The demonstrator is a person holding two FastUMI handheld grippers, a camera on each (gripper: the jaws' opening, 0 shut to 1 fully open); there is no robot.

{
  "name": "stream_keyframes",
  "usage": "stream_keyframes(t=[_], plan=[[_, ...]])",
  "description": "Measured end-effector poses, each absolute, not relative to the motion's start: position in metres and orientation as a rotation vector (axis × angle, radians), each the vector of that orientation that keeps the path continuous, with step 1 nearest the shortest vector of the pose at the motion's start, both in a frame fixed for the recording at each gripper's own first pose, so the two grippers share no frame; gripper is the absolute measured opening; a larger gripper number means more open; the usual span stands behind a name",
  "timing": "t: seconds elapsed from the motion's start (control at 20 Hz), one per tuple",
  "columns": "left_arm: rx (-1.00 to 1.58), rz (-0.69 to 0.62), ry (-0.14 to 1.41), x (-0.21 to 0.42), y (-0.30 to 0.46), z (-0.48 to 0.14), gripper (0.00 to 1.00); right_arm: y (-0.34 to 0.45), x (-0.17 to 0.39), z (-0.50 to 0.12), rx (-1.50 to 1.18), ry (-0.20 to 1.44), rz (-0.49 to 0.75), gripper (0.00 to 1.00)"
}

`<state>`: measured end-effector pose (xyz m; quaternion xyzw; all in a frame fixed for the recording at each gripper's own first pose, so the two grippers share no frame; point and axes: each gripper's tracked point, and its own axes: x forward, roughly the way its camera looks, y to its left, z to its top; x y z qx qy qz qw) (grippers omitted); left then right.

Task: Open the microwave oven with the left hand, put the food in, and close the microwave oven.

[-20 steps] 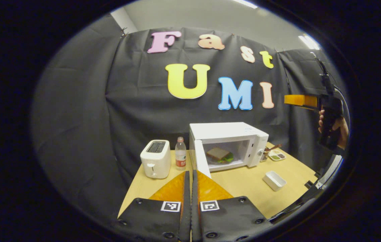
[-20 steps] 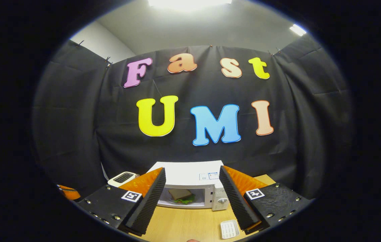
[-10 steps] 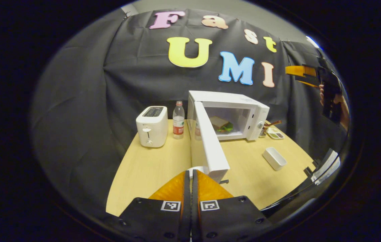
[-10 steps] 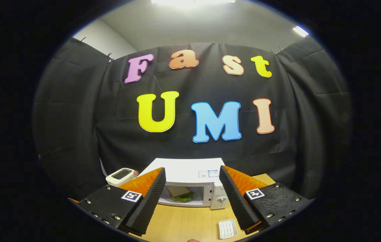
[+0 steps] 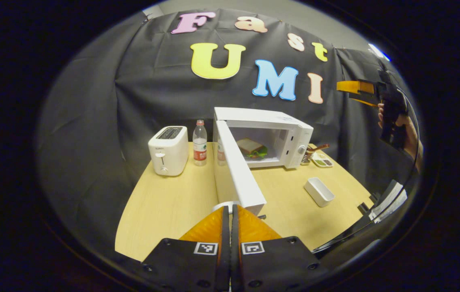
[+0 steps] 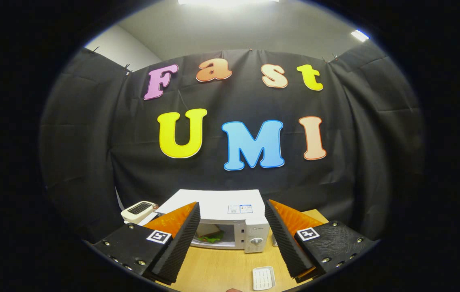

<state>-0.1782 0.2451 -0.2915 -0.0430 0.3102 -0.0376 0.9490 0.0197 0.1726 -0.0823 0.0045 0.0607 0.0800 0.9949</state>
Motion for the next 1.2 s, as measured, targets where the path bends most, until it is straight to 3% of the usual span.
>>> stream_keyframes(t=[1.2], plan=[[-0.073, -0.351, 0.646, -0.075, 0.049, -0.3, 0.07, 0.05, 0.057, -0.091, 0.031, 0.14, 0.082, 0.96]])
